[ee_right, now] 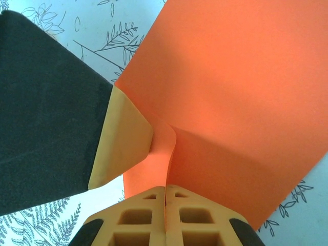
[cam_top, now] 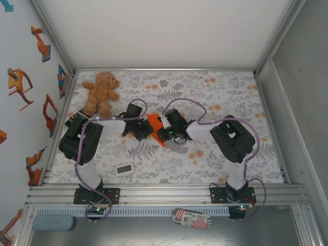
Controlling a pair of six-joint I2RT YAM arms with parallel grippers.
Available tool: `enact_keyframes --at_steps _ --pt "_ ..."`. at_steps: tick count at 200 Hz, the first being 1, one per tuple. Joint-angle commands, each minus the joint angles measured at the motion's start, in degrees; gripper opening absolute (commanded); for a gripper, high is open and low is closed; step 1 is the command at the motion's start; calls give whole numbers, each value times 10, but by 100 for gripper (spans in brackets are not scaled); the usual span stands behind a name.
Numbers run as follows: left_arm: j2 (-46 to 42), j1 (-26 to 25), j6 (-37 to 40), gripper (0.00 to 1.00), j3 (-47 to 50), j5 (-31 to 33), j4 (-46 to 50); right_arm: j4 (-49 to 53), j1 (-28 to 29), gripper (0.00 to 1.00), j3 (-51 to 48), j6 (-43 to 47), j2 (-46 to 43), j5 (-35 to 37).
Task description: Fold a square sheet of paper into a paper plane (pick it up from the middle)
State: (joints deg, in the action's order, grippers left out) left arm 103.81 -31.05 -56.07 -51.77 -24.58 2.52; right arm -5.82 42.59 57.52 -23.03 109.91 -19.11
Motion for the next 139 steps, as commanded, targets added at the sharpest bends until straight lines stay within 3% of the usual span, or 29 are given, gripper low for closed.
enact_keyframes --at_steps 1,40,59,80,100,139 --pt "23 -1 16 9 -5 30 54 15 -21 10 14 -52 -10 13" --pt "37 -2 16 9 -15 34 58 22 -37 42 9 -81 -64 42" --pt "44 -2 16 9 -22 32 59 33 -40 46 0 -77 -97 69" --pt "48 -2 14 9 -29 33 63 65 -45 45 5 -74 -114 81" --pt "46 -2 11 9 -31 43 70 86 -46 35 11 -63 -116 58" --pt "44 -2 11 9 -29 49 70 99 -46 13 28 -71 -73 -74"
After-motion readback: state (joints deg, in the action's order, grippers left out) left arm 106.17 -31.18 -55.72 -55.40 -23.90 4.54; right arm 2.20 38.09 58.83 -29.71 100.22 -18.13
